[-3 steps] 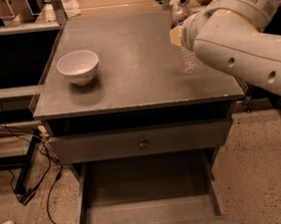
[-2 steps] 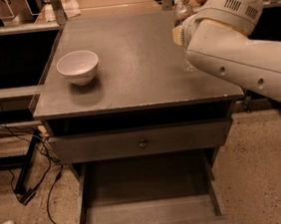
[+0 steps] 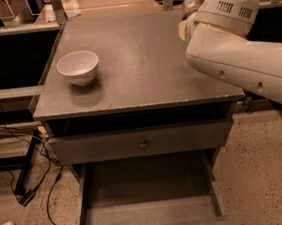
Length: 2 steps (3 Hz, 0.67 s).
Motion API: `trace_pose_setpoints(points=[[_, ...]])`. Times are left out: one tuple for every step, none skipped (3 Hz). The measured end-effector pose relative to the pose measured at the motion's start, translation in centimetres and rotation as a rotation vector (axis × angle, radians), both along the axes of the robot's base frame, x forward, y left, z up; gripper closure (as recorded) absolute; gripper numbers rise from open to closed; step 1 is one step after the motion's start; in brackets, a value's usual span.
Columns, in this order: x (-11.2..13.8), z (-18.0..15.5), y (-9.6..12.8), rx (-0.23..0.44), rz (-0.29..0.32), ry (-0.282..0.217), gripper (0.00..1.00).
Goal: Pick water bottle from middle drawer and place on counter
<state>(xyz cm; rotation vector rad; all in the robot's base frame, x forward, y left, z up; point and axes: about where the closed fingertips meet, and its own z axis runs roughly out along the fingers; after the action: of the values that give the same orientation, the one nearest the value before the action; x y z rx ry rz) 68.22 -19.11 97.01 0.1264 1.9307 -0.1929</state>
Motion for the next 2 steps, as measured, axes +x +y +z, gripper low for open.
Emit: trace_pose_setpoints(points=[[-0.4, 0.0, -1.3, -0.014, -0.082, -0.016, 1.0], [-0.9, 0.0, -2.5, -0.021, -0.132, -0.016, 1.0]])
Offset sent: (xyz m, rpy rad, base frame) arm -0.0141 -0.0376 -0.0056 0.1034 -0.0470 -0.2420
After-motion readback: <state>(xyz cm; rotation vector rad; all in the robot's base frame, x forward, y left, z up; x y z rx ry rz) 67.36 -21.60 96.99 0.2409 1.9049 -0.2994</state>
